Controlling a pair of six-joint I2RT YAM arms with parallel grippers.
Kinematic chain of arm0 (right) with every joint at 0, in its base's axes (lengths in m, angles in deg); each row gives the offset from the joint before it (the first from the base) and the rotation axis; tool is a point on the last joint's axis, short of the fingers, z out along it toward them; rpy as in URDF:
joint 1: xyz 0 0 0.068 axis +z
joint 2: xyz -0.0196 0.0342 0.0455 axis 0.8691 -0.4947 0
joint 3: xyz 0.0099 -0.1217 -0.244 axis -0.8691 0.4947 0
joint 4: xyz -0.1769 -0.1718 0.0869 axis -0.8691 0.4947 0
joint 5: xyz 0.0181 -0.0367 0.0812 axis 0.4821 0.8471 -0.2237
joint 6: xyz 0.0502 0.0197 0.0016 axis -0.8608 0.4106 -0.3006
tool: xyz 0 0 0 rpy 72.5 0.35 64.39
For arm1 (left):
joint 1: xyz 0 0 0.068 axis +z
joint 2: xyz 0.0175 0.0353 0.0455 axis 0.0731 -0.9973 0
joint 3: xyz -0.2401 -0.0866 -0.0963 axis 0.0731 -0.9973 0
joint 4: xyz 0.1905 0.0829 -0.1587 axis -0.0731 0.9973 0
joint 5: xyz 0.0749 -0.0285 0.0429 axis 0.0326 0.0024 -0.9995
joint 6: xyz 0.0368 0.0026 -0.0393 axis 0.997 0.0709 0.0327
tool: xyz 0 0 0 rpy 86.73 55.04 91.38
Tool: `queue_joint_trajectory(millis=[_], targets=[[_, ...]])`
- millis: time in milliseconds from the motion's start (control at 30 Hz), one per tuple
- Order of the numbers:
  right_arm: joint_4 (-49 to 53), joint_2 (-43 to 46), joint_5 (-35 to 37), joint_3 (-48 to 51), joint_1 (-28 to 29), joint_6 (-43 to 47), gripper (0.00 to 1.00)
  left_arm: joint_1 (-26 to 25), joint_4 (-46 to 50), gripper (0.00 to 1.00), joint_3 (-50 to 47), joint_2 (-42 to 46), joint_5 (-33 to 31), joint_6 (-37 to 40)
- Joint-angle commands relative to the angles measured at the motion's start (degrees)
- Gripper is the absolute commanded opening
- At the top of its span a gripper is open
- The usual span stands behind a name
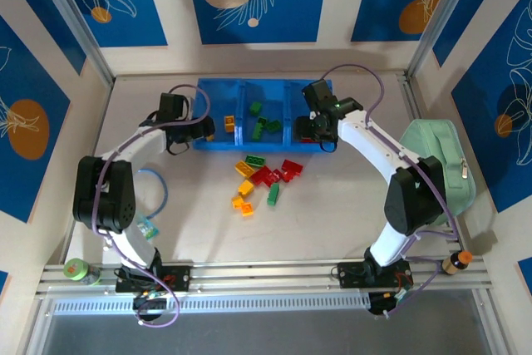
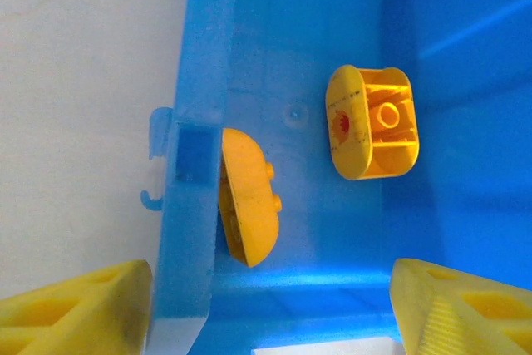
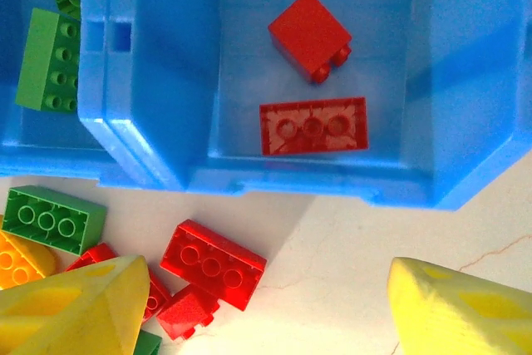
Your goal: Sort the legos into containers by color
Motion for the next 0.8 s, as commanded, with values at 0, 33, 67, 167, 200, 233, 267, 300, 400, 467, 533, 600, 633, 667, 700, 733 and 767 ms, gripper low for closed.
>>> queue_joint_trajectory(millis=[0, 33, 67, 167, 200, 233, 267, 300, 400, 467, 533, 600, 633, 667, 700, 733, 767], targets=[[-0.4, 1.9, 0.1, 1.4, 0.4, -1.2, 0.76, -1.6, -1.4, 0.75, -1.5, 3.7, 1.3, -1.7], [-0.5, 2.0, 0.1, 1.6, 0.5, -1.2, 0.76, -1.9, -1.4, 0.75, -2.0, 4.4, 1.2, -1.8], [-0.5, 2.1, 0.1, 1.9, 0.5, -1.2, 0.76, -2.2, -1.4, 0.75, -2.2, 4.8, 1.1, -1.6], [-0.6, 2.4, 0.1, 2.3, 0.6, -1.5, 0.76, -2.6, -0.5, 0.75, -2.9, 5.4, 0.1, -1.1], [-0.6, 2.5, 0.1, 2.5, 0.7, -1.5, 0.76, -2.6, 0.1, 0.75, -3.0, 5.7, -0.6, -0.9], [-0.5, 3.0, 0.2, 2.6, 0.8, -1.6, 0.76, -2.7, 1.1, 0.75, -2.9, 6.1, -1.6, -0.8], [-0.5, 3.3, 0.3, 2.8, 1.0, -1.6, 0.76, -2.6, 2.0, 0.74, -2.9, 6.7, -2.3, -0.6], [-0.5, 3.9, 0.5, 3.2, 1.3, -1.6, 0.76, -2.7, 3.0, 0.75, -2.9, 7.7, -3.2, -0.4], [-0.7, 5.6, 0.4, 4.5, 1.8, -1.9, 0.76, -4.2, 5.6, 0.75, -2.7, 11.9, -6.0, 1.1], [-1.2, 6.8, 0.1, 5.6, 2.2, -2.2, 0.76, -6.7, 8.1, 0.75, -2.0, 14.2, -7.6, 2.7], [-2.0, 8.2, -0.4, 7.1, 2.6, -2.4, 0.76, -10.6, 10.9, 0.75, -1.3, 15.7, -8.2, 4.4], [-2.4, 9.3, -0.7, 8.3, 3.0, -2.7, 0.76, -14.6, 13.4, 0.75, -1.2, 16.3, -8.5, 5.3], [-2.6, 9.9, -0.8, 9.1, 3.1, -2.8, 0.76, -16.5, 14.1, 0.75, -1.9, 16.6, -8.5, 5.3], [-2.7, 10.4, -0.9, 9.7, 3.1, -2.9, 0.76, -18.2, 14.4, 0.75, -2.8, 16.7, -8.4, 5.1], [-2.7, 10.9, -1.0, 10.5, 3.2, -3.0, 0.76, -20.2, 14.6, 0.75, -3.9, 16.9, -8.5, 4.4], [-2.8, 11.5, -1.0, 11.3, 3.2, -3.1, 0.76, -22.3, 14.6, 0.75, -5.2, 17.0, -8.7, 3.7], [-2.9, 11.9, -0.9, 11.9, 3.1, -3.2, 0.76, -24.1, 14.6, 0.75, -6.2, 16.9, -8.9, 3.3]])
